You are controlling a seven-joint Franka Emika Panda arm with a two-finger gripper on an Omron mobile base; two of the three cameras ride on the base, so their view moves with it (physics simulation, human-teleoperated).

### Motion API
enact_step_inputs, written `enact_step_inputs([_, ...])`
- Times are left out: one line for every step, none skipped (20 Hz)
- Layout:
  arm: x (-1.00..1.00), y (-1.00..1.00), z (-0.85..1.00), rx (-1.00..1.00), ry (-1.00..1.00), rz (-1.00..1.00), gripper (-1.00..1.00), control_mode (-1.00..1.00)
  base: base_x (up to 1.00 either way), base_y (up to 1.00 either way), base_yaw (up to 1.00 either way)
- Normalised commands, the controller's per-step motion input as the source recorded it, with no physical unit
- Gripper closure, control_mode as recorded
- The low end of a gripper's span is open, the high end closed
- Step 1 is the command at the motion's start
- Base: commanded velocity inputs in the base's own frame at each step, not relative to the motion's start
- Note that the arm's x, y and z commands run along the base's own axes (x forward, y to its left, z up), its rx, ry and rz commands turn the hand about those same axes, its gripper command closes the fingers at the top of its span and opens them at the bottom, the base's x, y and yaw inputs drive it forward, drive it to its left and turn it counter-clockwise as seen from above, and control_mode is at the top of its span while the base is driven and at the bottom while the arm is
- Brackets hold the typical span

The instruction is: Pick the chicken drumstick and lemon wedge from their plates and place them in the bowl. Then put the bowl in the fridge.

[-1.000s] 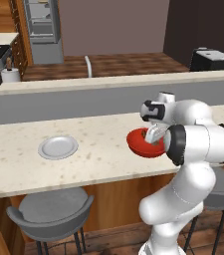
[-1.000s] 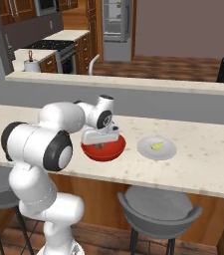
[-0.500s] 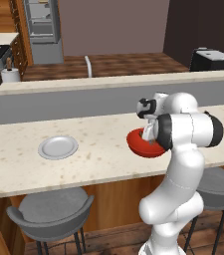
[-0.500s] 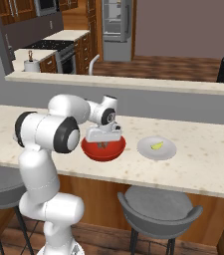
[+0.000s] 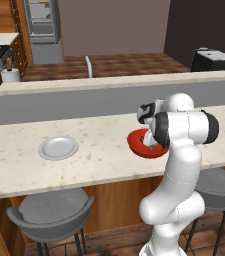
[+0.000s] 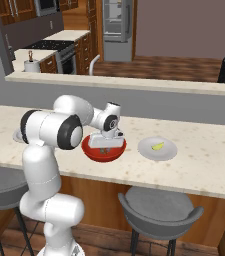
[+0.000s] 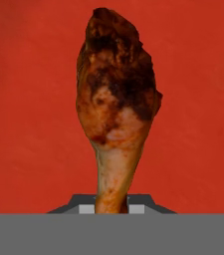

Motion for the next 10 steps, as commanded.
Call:
enact_step_inputs([0.00,-0.05,-0.28,0.00,-0.02,-0.02,1.00,-1.00,0.00,0.00,0.00])
enact_step_inputs([0.00,-0.05,-0.27,0.00,-0.02,-0.02,1.00,-1.00,0.00,0.00,0.00])
enact_step_inputs([0.00,-0.05,-0.25,0.00,0.00,-0.02,1.00,-1.00,0.00,0.00,0.00])
enact_step_inputs([0.00,-0.04,-0.23,0.00,0.00,-0.02,1.00,-1.00,0.00,0.00,0.00])
enact_step_inputs([0.00,-0.03,-0.17,0.00,-0.01,-0.02,1.00,-1.00,0.00,0.00,0.00])
enact_step_inputs([0.00,-0.03,-0.16,0.00,-0.01,-0.02,1.00,-1.00,0.00,0.00,0.00])
enact_step_inputs([0.00,-0.02,-0.13,0.00,0.00,-0.02,1.00,-1.00,0.00,0.00,0.00])
enact_step_inputs([0.01,0.00,-0.10,0.00,0.00,-0.02,1.00,-1.00,0.00,0.00,0.00])
enact_step_inputs([0.02,0.00,-0.10,0.00,0.00,-0.01,1.00,-1.00,0.00,0.00,0.00])
enact_step_inputs([0.02,0.00,-0.10,0.00,0.00,-0.01,1.00,-1.00,0.00,0.00,0.00])
